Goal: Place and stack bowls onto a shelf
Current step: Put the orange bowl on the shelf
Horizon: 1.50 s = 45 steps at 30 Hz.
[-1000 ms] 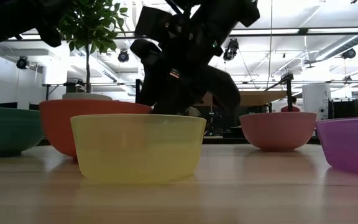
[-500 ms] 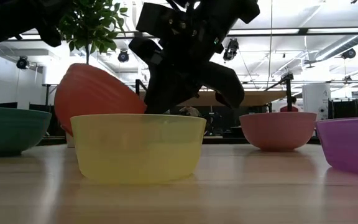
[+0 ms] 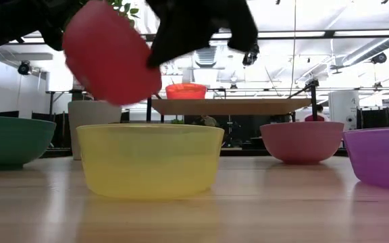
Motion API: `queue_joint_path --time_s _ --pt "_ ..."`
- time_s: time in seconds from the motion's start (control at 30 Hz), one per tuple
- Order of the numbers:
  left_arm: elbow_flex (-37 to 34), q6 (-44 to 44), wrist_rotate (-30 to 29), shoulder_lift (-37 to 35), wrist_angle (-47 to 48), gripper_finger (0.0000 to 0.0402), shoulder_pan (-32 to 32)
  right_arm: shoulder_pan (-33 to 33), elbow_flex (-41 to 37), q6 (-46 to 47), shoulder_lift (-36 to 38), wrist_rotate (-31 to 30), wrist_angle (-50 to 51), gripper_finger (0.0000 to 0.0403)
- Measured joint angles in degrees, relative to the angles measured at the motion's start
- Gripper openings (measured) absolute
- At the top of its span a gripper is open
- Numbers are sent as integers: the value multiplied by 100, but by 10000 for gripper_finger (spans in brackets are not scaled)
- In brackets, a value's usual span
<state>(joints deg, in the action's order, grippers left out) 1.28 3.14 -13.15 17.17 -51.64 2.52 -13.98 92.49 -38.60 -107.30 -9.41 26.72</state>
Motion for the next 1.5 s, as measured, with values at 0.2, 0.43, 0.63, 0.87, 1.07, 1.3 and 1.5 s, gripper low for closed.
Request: queue_joint_path --time_s 0.2,0.43,0.63,0.87,1.07,1.3,1.5 --pt "0 0 0 0 0 0 0 68 626 615 567 -1321 1430 9" --pt "0 0 -1 0 0 0 0 827 1853 2566 774 -2225 5359 9" --pt "0 0 -2 2 -1 0 -2 1751 1811 3111 822 -1417 6071 9" --pt "0 0 0 -2 0 0 -2 2365 1790 2968 826 -1517 6123 9" --pt "0 43 0 0 0 0 -2 2763 1790 2688 806 -1417 6213 9" --pt "0 45 0 0 0 0 0 3168 1781 2444 727 -1274 6289 9" --pt "0 46 0 0 0 0 0 3353 1708 2371 699 -1152 6297 9"
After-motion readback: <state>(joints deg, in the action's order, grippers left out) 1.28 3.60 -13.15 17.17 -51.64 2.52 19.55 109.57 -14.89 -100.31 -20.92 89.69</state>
